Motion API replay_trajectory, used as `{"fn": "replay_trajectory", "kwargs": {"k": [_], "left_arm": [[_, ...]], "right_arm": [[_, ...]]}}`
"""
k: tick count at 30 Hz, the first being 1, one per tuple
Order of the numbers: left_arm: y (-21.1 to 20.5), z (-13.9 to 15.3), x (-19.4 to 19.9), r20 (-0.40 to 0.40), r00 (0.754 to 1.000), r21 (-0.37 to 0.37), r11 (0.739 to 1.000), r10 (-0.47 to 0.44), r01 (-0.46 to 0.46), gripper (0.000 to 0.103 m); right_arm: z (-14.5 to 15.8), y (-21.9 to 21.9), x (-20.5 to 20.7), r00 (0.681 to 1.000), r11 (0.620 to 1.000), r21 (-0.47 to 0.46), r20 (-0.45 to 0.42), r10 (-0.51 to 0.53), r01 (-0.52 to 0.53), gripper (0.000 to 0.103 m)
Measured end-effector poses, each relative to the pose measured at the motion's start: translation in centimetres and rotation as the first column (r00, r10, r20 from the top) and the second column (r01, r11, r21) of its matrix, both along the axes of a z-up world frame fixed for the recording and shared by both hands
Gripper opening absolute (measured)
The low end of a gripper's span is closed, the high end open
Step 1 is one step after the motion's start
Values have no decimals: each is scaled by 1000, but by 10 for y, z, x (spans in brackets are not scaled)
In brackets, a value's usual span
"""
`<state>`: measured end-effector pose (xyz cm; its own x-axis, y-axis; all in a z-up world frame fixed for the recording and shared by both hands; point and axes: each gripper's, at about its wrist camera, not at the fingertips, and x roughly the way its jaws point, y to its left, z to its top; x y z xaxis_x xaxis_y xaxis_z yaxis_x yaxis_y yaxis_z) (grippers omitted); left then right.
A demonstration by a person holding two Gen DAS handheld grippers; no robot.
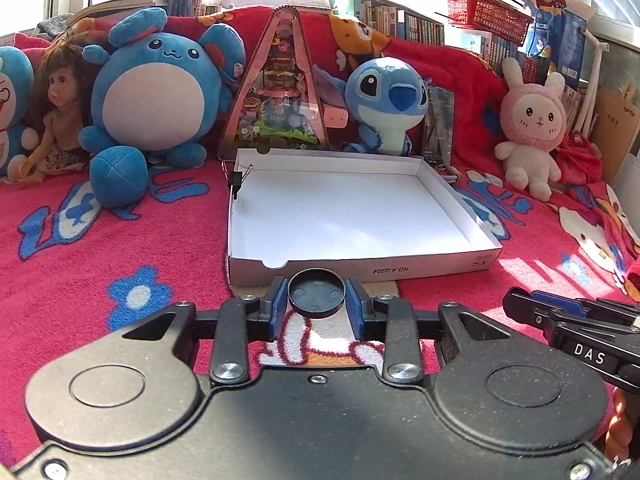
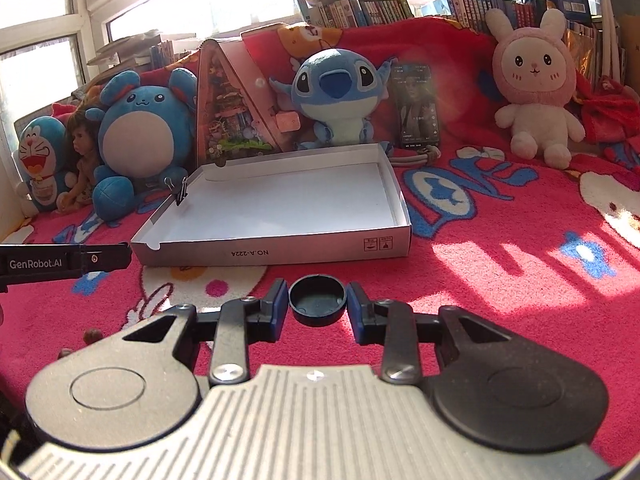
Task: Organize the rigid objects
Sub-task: 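Carry the black lid with the left tool while the right tool carries the cap into the box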
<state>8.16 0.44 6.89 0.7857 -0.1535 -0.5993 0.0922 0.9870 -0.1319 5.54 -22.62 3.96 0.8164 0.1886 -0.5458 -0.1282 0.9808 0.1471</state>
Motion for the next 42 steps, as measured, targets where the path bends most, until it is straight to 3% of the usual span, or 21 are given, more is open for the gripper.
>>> {"fn": "replay_trajectory", "kwargs": {"k": [11, 19, 29, 42], "left_arm": [[-12, 6, 44, -21, 1000, 4, 1000, -7, 7, 30], [-15, 5, 87, -64, 998, -3, 1000, 10, -10, 30], [-24, -12, 138, -123, 992, 37, 999, 41, -37, 30], [-42, -40, 158, -144, 989, 94, 996, 24, -11, 30]], "right_arm": [[9, -7, 43, 1000, 1000, 11, -9, -1, 2, 38], [14, -16, 84, 998, 999, 47, -62, -5, 7, 38], [11, -12, 134, 992, 1000, 1, -128, -15, 16, 38], [-12, 3, 166, 980, 1000, -20, -201, -17, 13, 38]]}}
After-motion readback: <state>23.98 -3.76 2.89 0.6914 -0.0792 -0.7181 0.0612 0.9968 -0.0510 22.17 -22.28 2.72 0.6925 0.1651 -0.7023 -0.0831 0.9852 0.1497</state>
